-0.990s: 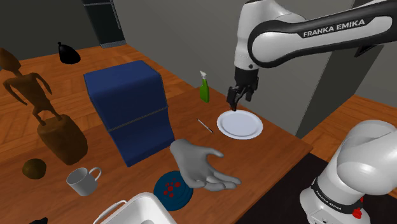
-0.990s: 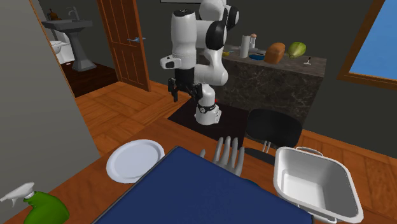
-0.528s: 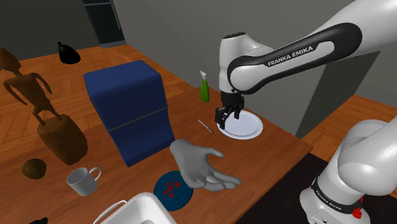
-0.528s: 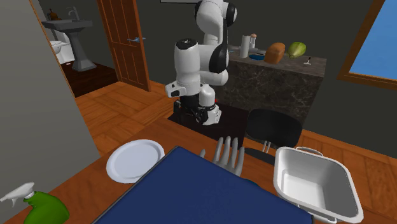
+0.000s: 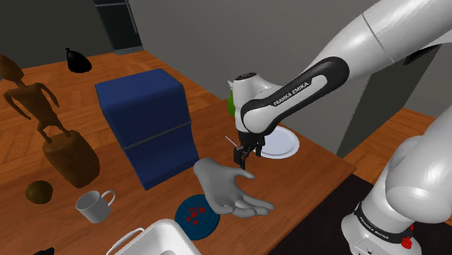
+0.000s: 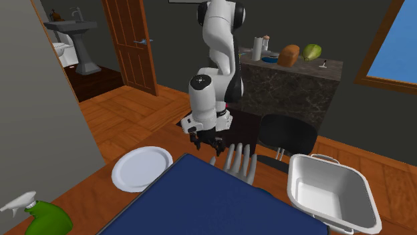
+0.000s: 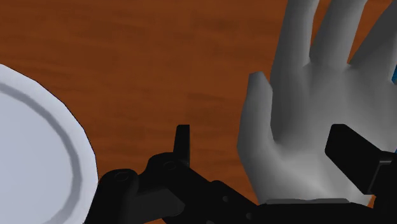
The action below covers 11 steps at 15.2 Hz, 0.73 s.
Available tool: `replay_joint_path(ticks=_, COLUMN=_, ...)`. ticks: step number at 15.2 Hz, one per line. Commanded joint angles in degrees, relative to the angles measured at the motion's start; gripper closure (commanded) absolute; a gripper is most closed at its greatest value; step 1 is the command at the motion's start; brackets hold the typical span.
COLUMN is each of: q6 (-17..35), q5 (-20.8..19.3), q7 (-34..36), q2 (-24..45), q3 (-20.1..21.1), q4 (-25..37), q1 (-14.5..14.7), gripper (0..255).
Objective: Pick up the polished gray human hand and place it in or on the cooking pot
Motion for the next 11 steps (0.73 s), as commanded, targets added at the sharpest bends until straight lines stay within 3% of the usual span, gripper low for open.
replay_joint_path(ticks=1, q6=2.4, q5=-0.2, q7=1.1, q2=4.7, q3=0.8, q4=1.1, q1=0.5, gripper=0)
replay_joint_path(ticks=11, q6=9.4, q5=-1.1, q7=2.0, q2=10.1, q3=1.1, q4=-0.8, q1=0.9, gripper=0)
